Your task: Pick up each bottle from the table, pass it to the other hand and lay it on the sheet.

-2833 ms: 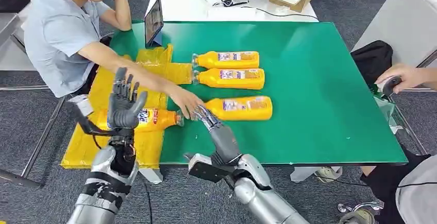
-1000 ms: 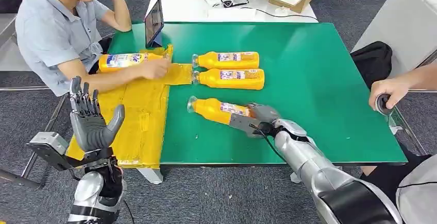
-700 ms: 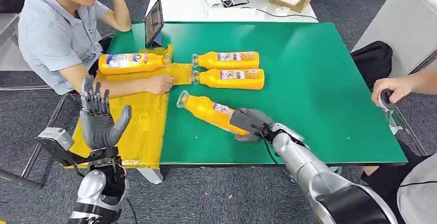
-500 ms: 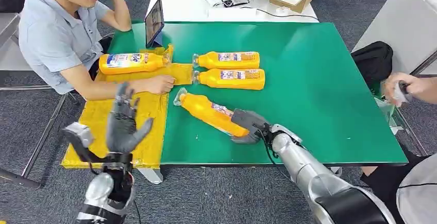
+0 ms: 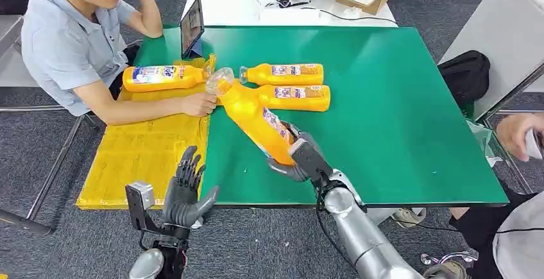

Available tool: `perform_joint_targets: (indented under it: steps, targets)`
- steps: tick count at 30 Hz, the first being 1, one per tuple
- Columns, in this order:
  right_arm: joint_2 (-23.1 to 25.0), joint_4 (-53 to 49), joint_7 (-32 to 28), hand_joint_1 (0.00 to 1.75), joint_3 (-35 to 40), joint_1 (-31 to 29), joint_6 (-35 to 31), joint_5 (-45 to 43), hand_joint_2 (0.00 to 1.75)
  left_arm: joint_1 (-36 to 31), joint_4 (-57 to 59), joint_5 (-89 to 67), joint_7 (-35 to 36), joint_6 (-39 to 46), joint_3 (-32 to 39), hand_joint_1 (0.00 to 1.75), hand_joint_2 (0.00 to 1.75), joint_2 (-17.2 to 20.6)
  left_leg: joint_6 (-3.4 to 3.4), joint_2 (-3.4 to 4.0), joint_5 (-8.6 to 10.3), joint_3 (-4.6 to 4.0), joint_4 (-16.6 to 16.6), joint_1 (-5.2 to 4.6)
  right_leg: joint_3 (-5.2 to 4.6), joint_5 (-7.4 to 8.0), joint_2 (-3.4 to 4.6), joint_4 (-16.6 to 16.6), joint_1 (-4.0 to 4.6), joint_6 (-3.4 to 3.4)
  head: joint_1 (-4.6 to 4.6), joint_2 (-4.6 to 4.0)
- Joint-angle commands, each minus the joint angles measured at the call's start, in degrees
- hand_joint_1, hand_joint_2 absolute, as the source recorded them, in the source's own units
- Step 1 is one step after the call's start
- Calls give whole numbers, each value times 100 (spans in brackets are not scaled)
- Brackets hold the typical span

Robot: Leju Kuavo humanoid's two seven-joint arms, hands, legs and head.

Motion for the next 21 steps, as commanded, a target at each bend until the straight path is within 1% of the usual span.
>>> perform_joint_targets:
  steps: [1,2,4,5,6,7,8,9,10,11,12,15,17,18,21]
  targets:
    - [6,-469,-13,175,158,88,-70,-4,175,-60,263,15,13,-3,-146,0,175,62,-5,2,-9,23,-1,0,21,-9,3,2,0,-10,0,0]
    - [6,-469,-13,175,158,88,-70,-4,175,-60,263,15,13,-3,-146,0,175,62,-3,2,-4,14,-2,0,14,-3,3,-2,1,-7,0,0]
    - [-3,-441,-33,175,180,76,-76,5,175,-66,257,-12,-11,-23,-175,0,175,83,-6,5,-13,30,1,1,29,-12,6,2,2,-12,0,0]
    - [-14,-399,-53,175,270,59,-74,39,175,-67,200,-138,-105,-2,-230,0,175,120,-5,2,-8,24,-2,1,23,-7,3,-1,1,-9,0,0]
    - [-68,-348,20,175,483,67,69,138,175,-68,107,-375,-270,148,-254,0,175,123,-2,2,-1,9,-2,0,9,0,2,-3,0,-4,0,0]
    - [-208,-280,90,175,779,61,245,350,175,-81,22,-407,-279,166,-245,0,175,97,-5,5,-9,23,-1,2,22,-7,5,-1,3,-9,-2,0]
    - [-222,-183,-22,175,939,105,285,423,175,-140,-74,-403,-269,162,-240,0,175,68,-4,3,-6,15,-1,2,15,-4,4,-2,3,-7,0,0]
    - [-215,-95,-84,175,1088,109,352,483,175,-189,-141,-394,-265,173,-231,0,175,50,-6,5,-14,31,1,2,30,-12,5,1,3,-11,0,0]
    - [-204,-68,-179,175,1245,120,254,642,175,-240,-203,-352,-269,205,-202,0,175,16,-4,0,-7,20,-1,4,21,-6,1,-2,5,-7,0,0]
    - [-126,74,-185,175,1389,87,246,675,175,-301,-278,-244,-261,203,-200,0,175,3,-8,4,-17,33,4,8,33,-14,5,1,9,-13,0,0]
    - [-66,154,-179,175,1467,74,258,672,175,-335,-332,-204,-264,198,-208,0,175,2,-5,2,-7,19,-1,4,19,-5,2,-3,5,-8,0,0]
    - [-3,722,-150,175,1978,-123,327,838,175,-471,-483,-73,-288,112,-346,0,175,63,-8,7,-12,29,2,6,25,-9,8,2,7,-13,-2,0]
    - [48,1049,-281,175,2210,-237,382,847,175,-624,-458,41,-238,68,-452,0,175,81,-4,8,-4,13,-1,6,12,0,8,-2,7,-7,0,0]
    - [91,1177,-327,175,2324,-307,352,875,175,-704,-427,70,-226,67,-514,0,175,95,-6,12,-9,24,1,8,22,-4,13,1,9,-12,0,0]
    - [295,1384,-292,175,2499,-477,345,858,175,-868,-298,103,-193,95,-590,0,175,75,-5,8,-3,13,2,5,11,-2,9,3,5,-8,0,0]
